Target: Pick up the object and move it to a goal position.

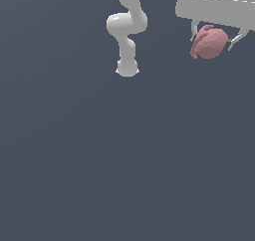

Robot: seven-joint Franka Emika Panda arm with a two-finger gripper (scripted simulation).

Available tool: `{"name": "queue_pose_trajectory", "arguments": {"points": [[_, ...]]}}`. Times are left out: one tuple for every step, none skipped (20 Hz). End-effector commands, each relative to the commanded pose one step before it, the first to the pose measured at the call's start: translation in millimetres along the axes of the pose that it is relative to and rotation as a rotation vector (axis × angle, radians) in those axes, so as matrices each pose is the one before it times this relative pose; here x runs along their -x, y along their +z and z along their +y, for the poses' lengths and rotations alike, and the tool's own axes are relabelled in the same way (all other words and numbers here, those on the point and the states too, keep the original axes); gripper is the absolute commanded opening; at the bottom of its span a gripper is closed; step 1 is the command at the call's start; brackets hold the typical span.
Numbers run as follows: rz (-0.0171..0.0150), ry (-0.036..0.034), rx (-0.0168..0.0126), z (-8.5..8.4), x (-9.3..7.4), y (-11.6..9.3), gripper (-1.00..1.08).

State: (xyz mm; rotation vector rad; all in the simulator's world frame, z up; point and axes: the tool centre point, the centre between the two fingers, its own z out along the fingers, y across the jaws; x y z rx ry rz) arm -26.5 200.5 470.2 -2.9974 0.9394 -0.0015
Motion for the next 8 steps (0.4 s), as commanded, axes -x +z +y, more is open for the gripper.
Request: {"name": "queue_pose_trajectory", "arguments": {"points": [[-0.00068,0.00078,0.00079,-3.10,3.36,-7.75,-1.00],[0.00000,0.00000,0.00000,-0.95,0.92,-2.13,-1.00],[0.00000,0.00000,0.00000,-0.79,0.75,-1.76,-1.00],[0.00000,0.00000,0.00000,-0.65,0.60,-1.42,-1.00],[0.00000,0.00000,0.00000,-0.50,0.46,-1.09,-1.00],[0.00000,0.00000,0.00000,-0.36,0.32,-0.77,-1.00],[0.00000,0.00000,0.00000,-0.21,0.19,-0.46,-1.00],[0.00000,0.00000,0.00000,-0.07,0.06,-0.15,-1.00]]}}
